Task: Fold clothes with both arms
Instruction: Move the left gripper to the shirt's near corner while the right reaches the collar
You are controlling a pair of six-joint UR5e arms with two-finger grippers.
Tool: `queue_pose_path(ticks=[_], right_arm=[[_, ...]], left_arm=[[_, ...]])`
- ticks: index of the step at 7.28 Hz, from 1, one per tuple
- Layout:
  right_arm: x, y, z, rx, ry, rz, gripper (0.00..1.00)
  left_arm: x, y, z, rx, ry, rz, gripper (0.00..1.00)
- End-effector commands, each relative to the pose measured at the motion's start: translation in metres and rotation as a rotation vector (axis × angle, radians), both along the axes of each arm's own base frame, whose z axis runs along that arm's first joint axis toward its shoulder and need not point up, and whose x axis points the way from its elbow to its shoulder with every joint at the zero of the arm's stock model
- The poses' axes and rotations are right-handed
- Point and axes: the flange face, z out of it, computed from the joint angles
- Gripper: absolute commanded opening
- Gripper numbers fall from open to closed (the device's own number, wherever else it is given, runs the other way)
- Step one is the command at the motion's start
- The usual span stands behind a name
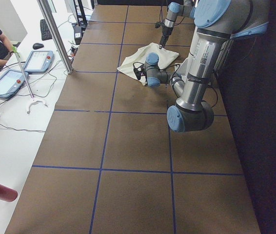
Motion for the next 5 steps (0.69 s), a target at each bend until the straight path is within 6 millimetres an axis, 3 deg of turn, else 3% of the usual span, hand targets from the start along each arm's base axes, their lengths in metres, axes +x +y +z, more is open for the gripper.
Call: queue_pose_path(ticks=[1,2,3,4,5], right_arm=[[0.0028,-0.0176,-0.0039,0.002,0.0,0.041,1.0],[0.0039,-0.0195,-0.0039,0.002,0.0,0.045,1.0],[0.004,-0.0224,-0.002,0.0,0.004,0.052,1.0],[0.0032,-0.0235,-0.0022,-0.002,0.003,0.057,1.0],[0.003,-0.0236,-0.0031,-0.001,0.0,0.057,1.0]], left_arm=[[0.0063,0.0057,0.0096,-0.011,-0.037,-0.005,0.65],[0.0071,0.0054,0.0113,-0.013,-0.041,-0.005,0.65],[0.007,0.0051,0.0113,-0.012,-0.042,-0.007,0.55],[0.0073,0.005,0.0106,-0.006,-0.043,-0.005,0.24],[0.0047,0.0027,0.0089,0.001,-0.047,-0.01,0.0]])
